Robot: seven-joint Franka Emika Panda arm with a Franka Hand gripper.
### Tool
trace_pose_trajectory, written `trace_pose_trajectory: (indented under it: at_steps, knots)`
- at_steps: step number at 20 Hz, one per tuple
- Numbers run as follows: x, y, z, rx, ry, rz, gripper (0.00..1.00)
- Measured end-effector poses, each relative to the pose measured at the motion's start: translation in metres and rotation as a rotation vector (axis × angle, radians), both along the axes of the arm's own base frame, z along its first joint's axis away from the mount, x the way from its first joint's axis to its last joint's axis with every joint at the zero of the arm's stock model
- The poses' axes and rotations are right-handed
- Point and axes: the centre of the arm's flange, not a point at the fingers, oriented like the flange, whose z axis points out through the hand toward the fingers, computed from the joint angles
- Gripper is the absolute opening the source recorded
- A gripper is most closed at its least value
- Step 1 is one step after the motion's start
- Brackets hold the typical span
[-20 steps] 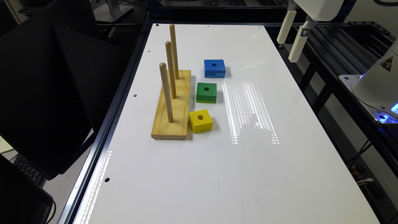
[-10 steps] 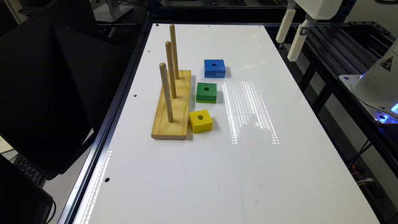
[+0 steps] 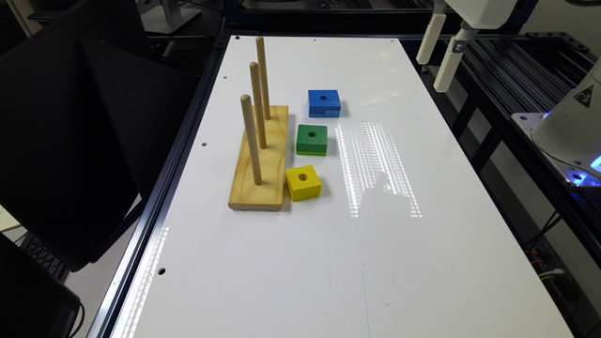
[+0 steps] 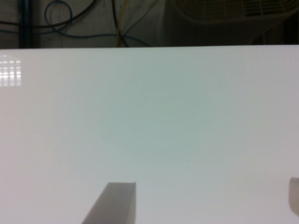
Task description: Pick up green block.
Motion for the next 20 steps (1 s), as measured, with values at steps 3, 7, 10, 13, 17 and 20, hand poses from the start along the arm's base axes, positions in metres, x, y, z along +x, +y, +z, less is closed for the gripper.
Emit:
trace_pose_trajectory:
  at_steps: [3,7,10,13,17,20]
  knots:
    - [0.000,0.000,0.000,0.000,-0.001,0.000,1.00]
    - [0.002,0.000,0.002,0.000,-0.006,0.000,1.00]
    - [0.004,0.000,0.005,-0.001,-0.011,0.000,1.00]
    - [0.005,0.000,0.006,-0.001,-0.014,0.000,1.00]
    - [0.010,0.000,0.009,-0.001,-0.018,0.000,1.00]
    - [0.016,-0.001,0.010,-0.001,-0.017,0.000,1.00]
